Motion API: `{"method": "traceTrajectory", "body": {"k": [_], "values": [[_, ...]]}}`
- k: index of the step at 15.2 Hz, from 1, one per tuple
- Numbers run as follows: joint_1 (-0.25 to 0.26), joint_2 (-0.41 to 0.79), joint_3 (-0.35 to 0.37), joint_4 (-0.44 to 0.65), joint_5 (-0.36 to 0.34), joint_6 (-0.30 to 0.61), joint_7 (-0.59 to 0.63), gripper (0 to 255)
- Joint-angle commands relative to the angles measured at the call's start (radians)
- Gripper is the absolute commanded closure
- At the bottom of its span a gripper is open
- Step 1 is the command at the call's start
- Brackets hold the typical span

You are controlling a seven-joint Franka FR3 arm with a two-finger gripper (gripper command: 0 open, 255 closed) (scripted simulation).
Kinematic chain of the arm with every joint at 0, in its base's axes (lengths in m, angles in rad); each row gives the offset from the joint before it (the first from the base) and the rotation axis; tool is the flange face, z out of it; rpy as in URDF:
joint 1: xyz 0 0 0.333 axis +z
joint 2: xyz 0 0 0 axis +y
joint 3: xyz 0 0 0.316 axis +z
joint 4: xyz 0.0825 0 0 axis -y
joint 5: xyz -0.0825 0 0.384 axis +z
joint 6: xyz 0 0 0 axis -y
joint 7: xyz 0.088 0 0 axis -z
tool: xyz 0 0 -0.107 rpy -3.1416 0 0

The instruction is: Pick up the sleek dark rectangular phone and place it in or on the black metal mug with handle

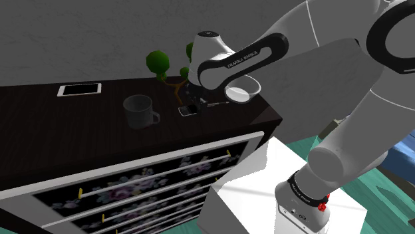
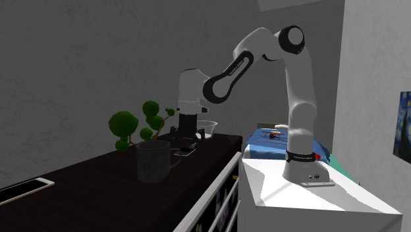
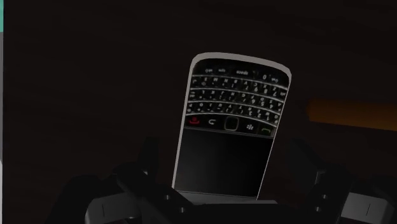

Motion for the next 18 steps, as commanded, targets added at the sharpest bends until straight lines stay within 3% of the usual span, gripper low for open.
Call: {"method": "traceTrajectory", "body": {"k": [1,2,3,12,18], "values": [[0.0,0.0,0.0,0.0,0.0,0.0,0.0,0],[0.0,0.0,0.0,0.0,0.0,0.0,0.0,0],[0.0,0.0,0.0,0.0,0.0,0.0,0.0,255],[0.0,0.0,0.0,0.0,0.0,0.0,0.0,255],[-0.009,-0.059,0.009,0.028,0.053,-0.074,-0.037,255]]}}
